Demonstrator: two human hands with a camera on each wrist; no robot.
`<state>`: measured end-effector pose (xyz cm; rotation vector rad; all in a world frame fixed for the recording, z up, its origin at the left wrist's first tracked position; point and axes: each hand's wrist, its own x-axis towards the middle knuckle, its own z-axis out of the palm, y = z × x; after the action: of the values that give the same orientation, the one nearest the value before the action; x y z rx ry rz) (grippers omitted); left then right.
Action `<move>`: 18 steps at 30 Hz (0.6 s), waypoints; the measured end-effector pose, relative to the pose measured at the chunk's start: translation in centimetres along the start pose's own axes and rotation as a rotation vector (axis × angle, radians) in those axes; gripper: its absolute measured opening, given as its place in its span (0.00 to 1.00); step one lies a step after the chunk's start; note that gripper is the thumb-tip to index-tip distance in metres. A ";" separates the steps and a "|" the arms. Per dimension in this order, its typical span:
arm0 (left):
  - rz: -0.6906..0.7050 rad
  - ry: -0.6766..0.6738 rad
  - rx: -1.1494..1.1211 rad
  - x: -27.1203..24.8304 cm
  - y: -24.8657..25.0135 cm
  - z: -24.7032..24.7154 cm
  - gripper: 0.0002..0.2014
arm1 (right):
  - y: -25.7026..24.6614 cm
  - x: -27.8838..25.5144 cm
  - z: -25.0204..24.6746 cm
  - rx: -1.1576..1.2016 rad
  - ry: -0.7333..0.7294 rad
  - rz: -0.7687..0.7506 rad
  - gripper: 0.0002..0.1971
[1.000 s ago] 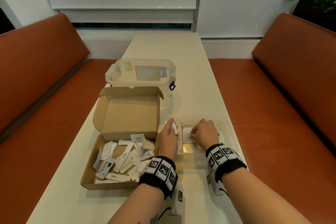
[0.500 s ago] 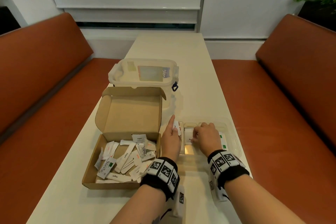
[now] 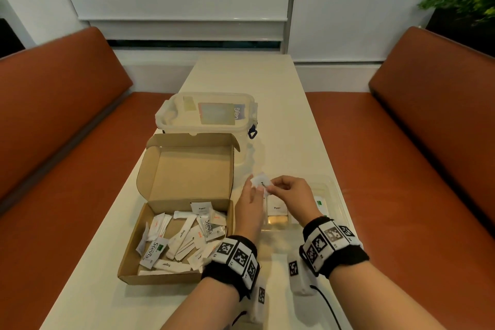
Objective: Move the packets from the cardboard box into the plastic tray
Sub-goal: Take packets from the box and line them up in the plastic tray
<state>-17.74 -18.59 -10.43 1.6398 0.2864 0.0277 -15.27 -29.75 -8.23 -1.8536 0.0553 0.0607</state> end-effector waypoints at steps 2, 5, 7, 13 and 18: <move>0.068 0.106 0.131 -0.3 0.2 -0.3 0.17 | 0.2 0.4 -0.7 -0.124 0.071 -0.023 0.04; 0.094 0.213 0.217 -0.7 0.6 -0.7 0.21 | 0.6 0.8 -1.7 -0.417 0.103 -0.020 0.07; 0.054 0.239 0.273 -0.7 0.7 -1.0 0.27 | 1.1 1.0 -1.9 -0.557 0.065 -0.004 0.08; -0.034 0.207 0.352 -0.5 0.0 -1.4 0.27 | 2.1 1.1 -1.2 -0.769 -0.033 -0.036 0.08; -0.035 0.208 0.415 -0.4 -0.3 -1.8 0.24 | 2.6 1.3 -0.8 -0.914 -0.081 -0.078 0.09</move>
<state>-18.51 -16.91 -10.54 2.0473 0.5056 0.1197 -14.11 -31.22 -10.58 -2.7610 -0.1226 0.1203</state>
